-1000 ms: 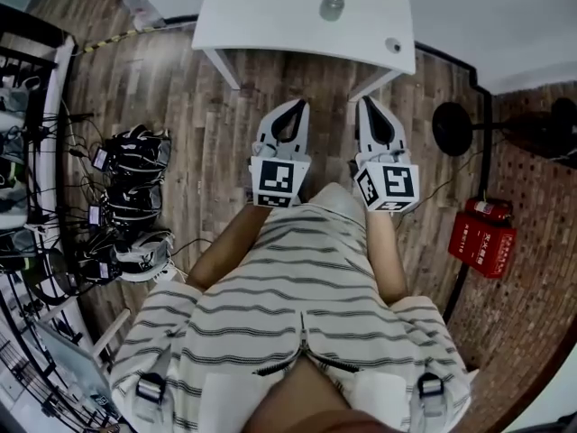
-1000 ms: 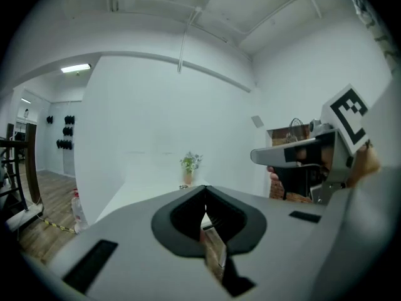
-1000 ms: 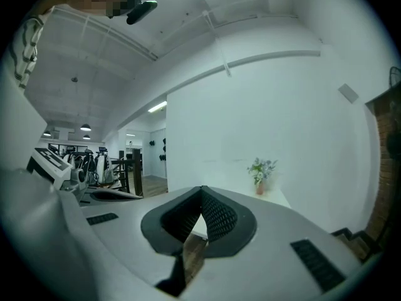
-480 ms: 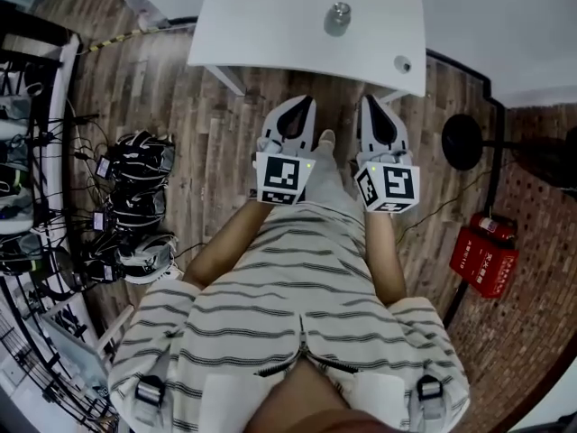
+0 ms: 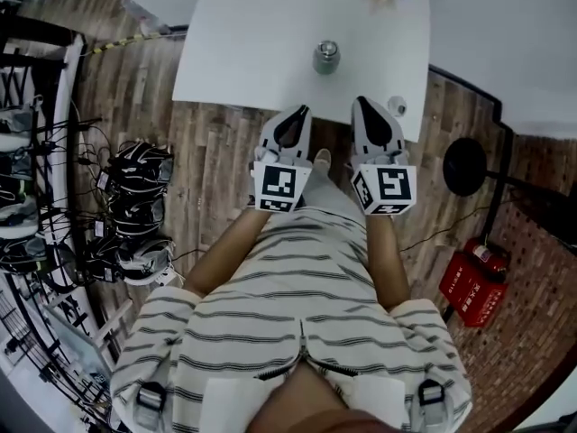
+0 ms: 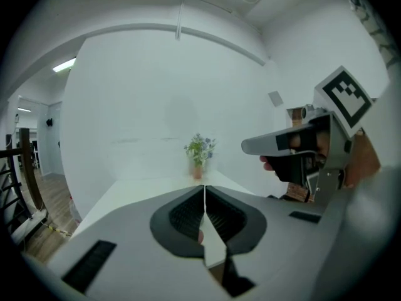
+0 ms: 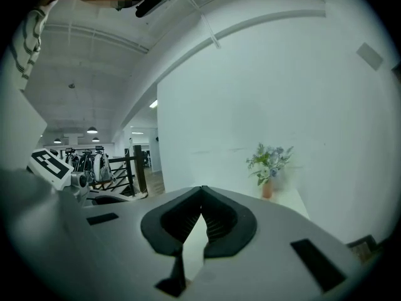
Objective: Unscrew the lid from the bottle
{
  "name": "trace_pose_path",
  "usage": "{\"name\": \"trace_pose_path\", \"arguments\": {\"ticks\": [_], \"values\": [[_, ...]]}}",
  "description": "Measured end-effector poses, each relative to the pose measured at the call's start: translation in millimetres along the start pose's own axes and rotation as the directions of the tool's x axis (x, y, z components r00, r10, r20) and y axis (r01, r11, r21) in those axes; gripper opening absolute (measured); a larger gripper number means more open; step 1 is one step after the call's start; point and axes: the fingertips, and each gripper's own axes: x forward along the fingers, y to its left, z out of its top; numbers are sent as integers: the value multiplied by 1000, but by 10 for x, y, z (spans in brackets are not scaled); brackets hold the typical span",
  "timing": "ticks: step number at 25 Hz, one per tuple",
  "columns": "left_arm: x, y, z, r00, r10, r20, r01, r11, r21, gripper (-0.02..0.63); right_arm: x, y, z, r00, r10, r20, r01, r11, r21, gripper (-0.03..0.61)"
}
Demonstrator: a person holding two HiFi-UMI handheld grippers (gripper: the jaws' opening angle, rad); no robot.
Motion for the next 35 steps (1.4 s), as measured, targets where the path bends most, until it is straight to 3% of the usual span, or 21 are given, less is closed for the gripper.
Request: {"name": "trace_pose_path", "arguments": {"ticks": [11,18,27,35], "values": [[840,39,-322,992,65,-109,-68,997,-22,19,631,-502,-382,982,142,-121,-139,990,32,23],[1114,79,-575,984,35,-176,-40,999,-25,128,879,-592,-641,966,183,-184,-178,983,46,90],[1455,239,-786,980,-12,-198,9,1000,-16,241,1261,-554,-853,944,218,-246,-222,975,11,194],[1766,246,-1004,976,-72,-205,80,996,30,333,1546,-494,-1131,907,273,-321,-303,952,-45,272]]}}
